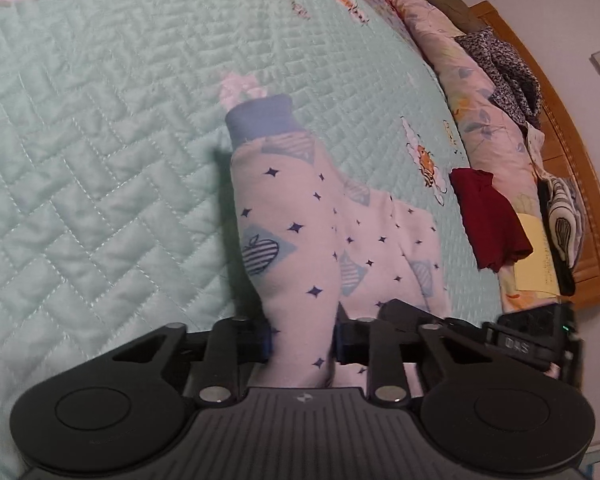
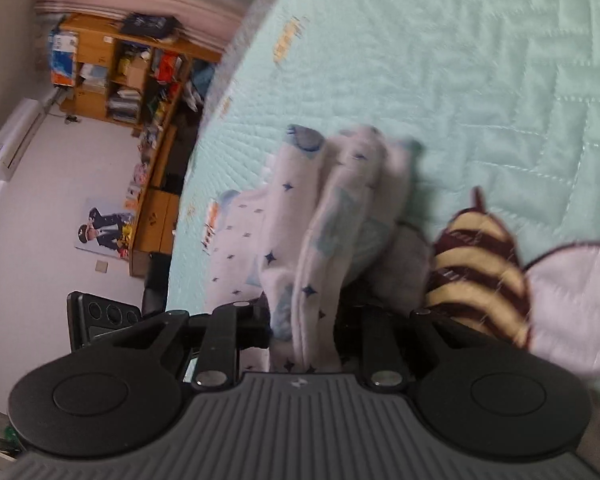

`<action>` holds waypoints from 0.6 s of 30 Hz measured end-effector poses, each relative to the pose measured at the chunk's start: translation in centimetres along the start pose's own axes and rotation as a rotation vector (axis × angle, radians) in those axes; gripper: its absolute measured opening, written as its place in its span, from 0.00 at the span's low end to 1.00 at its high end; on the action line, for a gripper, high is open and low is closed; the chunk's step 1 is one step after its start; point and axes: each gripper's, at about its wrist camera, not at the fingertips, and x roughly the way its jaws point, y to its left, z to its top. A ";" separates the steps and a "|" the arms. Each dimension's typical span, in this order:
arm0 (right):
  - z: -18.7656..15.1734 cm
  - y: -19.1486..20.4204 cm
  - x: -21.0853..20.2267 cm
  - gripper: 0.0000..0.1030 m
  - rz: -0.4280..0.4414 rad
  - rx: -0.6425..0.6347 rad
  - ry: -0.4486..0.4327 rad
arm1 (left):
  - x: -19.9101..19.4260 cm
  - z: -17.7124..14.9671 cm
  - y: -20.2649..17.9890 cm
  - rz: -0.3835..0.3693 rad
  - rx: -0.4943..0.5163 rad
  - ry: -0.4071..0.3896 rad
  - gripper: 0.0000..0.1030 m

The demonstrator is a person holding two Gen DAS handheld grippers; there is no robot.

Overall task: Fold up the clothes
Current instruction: 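Close both grippers on the folded white shirt, then lift the folded shirt with both grippers and carry it onto the red plaid shirt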

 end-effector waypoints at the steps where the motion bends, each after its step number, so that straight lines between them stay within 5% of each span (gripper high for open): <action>1: -0.5 0.6 -0.8 0.23 0.017 -0.009 -0.022 | -0.8 -0.3 -0.9 -0.008 0.019 -0.011 0.23; 5: -2.8 2.5 -5.0 0.23 0.056 -0.049 -0.118 | -4.1 -1.6 -5.6 -0.058 0.133 -0.023 0.23; 9: -5.7 3.4 -11.4 0.23 -0.007 -0.086 -0.220 | -3.9 -3.9 -11.0 -0.100 0.227 0.067 0.23; 18: -16.2 0.7 -30.2 0.23 -0.174 0.017 -0.530 | 5.1 -13.7 -27.4 -0.259 0.463 0.387 0.23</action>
